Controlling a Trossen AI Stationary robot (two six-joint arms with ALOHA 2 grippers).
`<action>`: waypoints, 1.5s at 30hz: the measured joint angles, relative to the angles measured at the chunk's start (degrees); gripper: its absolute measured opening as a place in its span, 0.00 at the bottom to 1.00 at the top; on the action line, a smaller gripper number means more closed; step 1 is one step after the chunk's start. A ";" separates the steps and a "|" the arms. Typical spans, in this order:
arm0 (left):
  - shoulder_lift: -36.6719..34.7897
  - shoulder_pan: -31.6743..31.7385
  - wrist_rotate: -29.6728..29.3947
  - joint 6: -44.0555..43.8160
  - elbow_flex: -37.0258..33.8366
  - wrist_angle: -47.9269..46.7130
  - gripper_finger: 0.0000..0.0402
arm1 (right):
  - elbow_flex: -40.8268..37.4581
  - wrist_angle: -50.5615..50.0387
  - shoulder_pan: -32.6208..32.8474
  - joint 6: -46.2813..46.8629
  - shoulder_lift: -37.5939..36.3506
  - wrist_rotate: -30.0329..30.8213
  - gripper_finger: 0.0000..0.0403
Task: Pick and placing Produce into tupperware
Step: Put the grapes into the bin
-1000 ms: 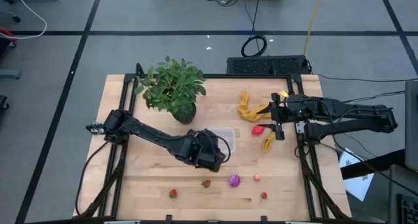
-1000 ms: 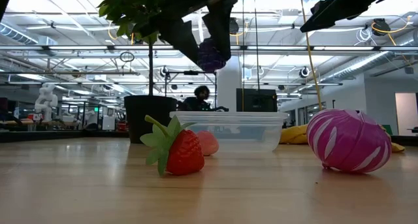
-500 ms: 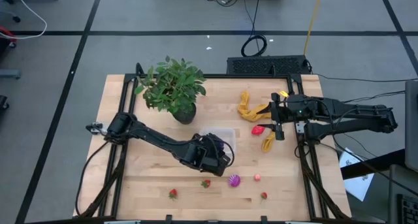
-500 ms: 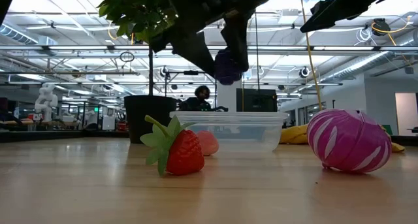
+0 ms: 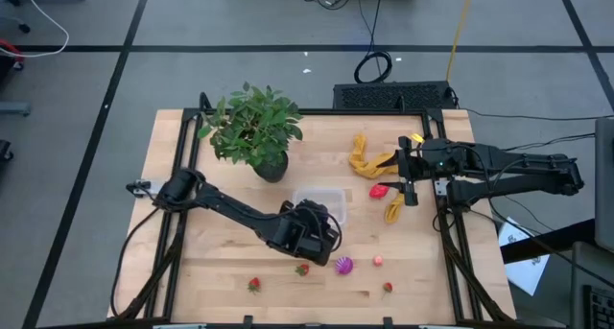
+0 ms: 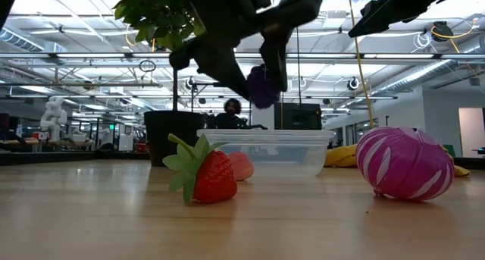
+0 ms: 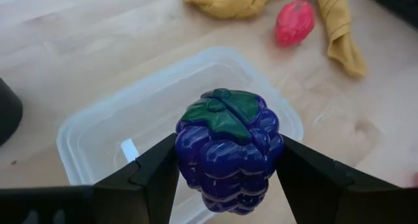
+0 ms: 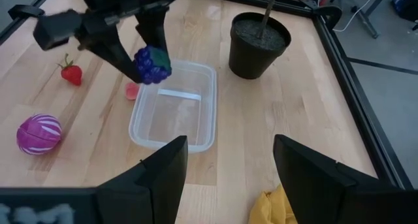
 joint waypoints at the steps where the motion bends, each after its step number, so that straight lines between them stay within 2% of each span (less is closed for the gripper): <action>1: 0.28 0.13 0.00 -0.42 0.00 0.10 0.57 | 0.00 -0.02 -0.01 0.18 0.02 -0.02 0.55; 34: 4.35 1.56 -1.36 -10.85 0.00 -7.69 0.57 | 0.00 -1.35 0.02 0.46 0.01 -0.39 0.55; 45: 4.44 2.62 0.96 -11.56 0.00 -8.49 0.57 | 0.00 -1.38 0.04 0.65 0.00 -0.39 0.55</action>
